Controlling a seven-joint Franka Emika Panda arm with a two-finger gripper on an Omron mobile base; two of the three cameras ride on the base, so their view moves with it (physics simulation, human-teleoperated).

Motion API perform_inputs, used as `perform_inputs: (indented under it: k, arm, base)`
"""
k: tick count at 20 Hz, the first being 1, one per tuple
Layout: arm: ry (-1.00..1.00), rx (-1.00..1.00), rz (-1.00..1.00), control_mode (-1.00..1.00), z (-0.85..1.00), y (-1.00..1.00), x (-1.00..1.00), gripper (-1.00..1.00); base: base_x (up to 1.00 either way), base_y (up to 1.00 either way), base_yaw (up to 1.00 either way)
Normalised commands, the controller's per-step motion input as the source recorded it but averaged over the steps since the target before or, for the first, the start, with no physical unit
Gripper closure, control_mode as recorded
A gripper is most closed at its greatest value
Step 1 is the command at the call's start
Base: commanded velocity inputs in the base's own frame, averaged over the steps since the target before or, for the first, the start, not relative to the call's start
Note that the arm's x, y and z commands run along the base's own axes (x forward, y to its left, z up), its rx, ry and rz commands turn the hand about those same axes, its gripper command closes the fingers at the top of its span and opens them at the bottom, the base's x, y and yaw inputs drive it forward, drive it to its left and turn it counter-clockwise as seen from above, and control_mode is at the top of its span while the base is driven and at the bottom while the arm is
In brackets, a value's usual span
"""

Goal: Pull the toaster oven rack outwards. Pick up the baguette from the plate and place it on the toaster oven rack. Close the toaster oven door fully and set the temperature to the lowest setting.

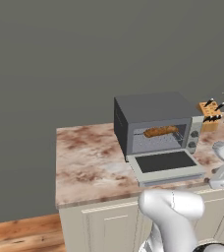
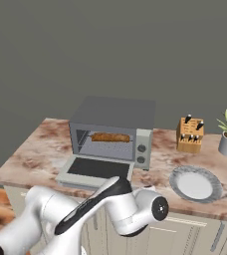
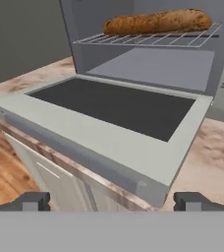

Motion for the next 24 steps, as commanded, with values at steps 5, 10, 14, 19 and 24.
perform_inputs:
  k: [5, 10, 14, 19, 24]
  arm:
    - [0.0, 0.08, 0.0, -1.0, -0.31, 0.0, 0.24, -1.0]
    - [0.0, 0.07, 0.0, -1.0, -0.33, 0.0, 0.21, -1.0]
    - [0.0, 0.07, 0.0, -1.0, -0.3, 0.0, 0.21, -1.0]
    - [0.0, 0.08, 0.0, -1.0, -0.28, 0.0, 0.23, -1.0]
    - [0.0, 0.1, 0.0, -1.0, -0.21, 0.02, 0.31, -1.0]
  base:
    - [0.0, 0.0, 0.0]
    - [0.0, 0.0, 0.0]
    - [0.0, 0.0, 0.0]
    - [0.0, 0.0, 0.0]
    - [0.0, 0.0, 0.0]
